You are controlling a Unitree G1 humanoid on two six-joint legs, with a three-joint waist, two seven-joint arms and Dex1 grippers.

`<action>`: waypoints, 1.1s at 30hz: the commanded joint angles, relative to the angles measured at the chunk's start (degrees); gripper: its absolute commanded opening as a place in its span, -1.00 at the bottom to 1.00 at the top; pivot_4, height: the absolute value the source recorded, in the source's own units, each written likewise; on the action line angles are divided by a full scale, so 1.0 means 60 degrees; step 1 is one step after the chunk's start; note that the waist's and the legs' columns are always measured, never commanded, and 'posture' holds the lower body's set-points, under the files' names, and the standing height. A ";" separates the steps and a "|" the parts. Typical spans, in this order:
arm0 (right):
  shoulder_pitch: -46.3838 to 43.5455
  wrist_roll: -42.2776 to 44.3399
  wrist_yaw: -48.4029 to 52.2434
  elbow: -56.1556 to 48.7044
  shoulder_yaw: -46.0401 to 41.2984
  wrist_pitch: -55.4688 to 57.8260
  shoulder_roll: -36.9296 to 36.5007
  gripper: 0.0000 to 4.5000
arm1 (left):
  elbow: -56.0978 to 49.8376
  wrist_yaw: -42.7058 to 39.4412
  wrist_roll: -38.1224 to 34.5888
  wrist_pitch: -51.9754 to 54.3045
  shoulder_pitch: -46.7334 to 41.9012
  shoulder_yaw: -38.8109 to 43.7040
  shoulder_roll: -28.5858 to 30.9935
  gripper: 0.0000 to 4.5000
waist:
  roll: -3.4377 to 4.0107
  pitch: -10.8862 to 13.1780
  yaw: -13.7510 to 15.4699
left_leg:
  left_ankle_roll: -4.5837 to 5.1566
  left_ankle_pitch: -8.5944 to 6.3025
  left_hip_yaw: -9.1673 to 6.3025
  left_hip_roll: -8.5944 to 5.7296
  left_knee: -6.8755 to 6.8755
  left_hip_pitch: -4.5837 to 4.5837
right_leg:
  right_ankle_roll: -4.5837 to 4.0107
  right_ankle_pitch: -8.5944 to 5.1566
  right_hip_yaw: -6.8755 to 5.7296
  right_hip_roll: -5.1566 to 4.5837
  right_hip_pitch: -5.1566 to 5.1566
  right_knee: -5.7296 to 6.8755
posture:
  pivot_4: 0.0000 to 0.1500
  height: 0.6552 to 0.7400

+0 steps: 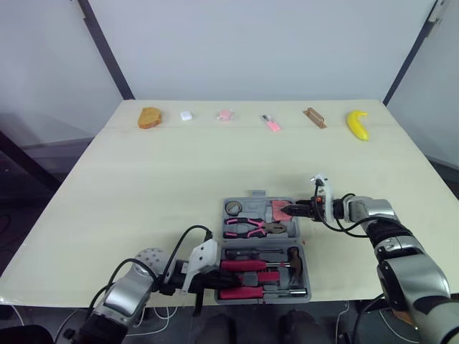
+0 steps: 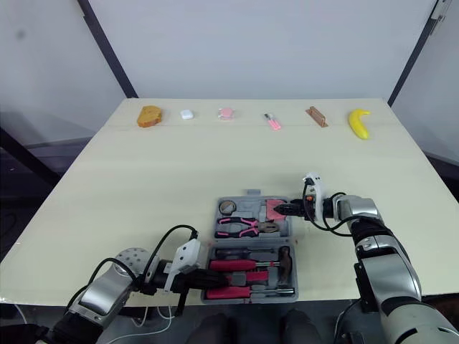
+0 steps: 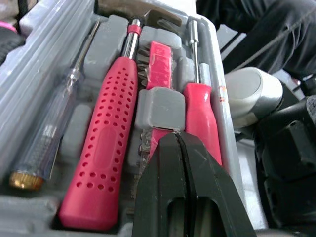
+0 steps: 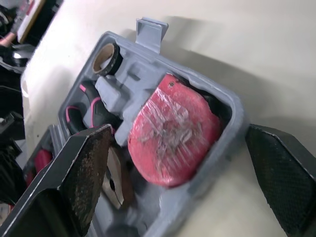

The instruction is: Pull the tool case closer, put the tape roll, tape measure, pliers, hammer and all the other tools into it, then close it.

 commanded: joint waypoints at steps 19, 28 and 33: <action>-0.0634 0.0357 0.2328 0.0559 -0.1053 -0.0531 0.0319 0.96 | 0.0899 0.0205 0.0540 -0.0727 0.0366 -0.0490 -0.0041 -1.00 | 0.0013 -0.0006 0.0000 | 0.0000 0.0000 0.0015 0.0000 -0.0021 0.0019 | 0.0000 0.0000 0.0016 -0.0005 0.0001 0.0000 | 1.00 1.00; -0.0013 0.1104 0.3263 -0.1738 -0.1053 0.0708 0.0027 0.96 | -0.0163 0.0067 -0.0611 0.0115 0.0639 0.0217 0.0155 -1.00 | 0.0020 -0.0001 0.0008 | 0.0000 0.0000 0.0009 0.0004 -0.0027 0.0003 | 0.0000 0.0000 0.0011 -0.0008 -0.0014 -0.0001 | 1.00 1.00; 0.1002 0.1763 0.3270 -0.4194 -0.0785 0.1989 -0.0264 0.96 | -0.0932 0.0041 -0.1245 0.0851 0.0916 0.0664 0.0553 -1.00 | 0.0021 0.0004 0.0019 | 0.0000 0.0000 0.0006 0.0011 -0.0031 -0.0033 | 0.0000 0.0000 0.0004 -0.0018 -0.0043 0.0000 | 1.00 1.00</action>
